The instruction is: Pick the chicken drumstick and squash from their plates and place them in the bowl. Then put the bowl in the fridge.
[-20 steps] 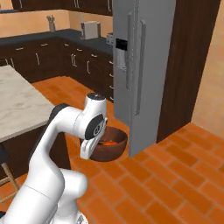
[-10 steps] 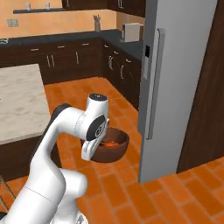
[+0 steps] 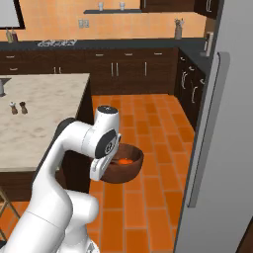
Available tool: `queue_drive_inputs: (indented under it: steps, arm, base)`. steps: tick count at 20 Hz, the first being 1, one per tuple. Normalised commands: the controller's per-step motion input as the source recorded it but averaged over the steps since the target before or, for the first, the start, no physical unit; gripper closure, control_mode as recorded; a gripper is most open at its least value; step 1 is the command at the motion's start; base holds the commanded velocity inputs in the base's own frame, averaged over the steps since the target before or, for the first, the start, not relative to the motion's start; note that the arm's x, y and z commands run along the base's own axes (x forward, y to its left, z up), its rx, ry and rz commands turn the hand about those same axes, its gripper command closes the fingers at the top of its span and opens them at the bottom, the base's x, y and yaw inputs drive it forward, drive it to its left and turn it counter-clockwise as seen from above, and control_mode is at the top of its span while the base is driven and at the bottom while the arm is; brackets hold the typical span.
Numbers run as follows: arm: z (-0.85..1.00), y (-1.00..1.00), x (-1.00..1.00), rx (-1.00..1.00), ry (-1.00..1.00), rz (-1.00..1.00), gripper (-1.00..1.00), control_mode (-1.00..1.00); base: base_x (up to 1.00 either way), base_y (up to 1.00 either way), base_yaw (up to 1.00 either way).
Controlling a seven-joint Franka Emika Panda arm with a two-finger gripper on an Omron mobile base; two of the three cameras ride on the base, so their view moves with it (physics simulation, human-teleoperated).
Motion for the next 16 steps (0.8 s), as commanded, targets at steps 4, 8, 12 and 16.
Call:
queue_drive_inputs:
  steps: [4,8,12,16]
  arm:
    - [0.0,0.0,0.0,0.0,0.0,0.0,1.0,1.0]
    - [0.0,0.0,0.0,0.0,0.0,0.0,1.0,1.0]
    - [0.0,0.0,0.0,0.0,0.0,0.0,1.0,1.0]
    - [0.0,0.0,0.0,0.0,0.0,0.0,1.0,1.0]
  base:
    - [0.12,-0.99,0.27]
    - [0.47,-0.36,0.24]
    - [1.0,-0.01,0.27]
    - [1.0,-0.11,0.21]
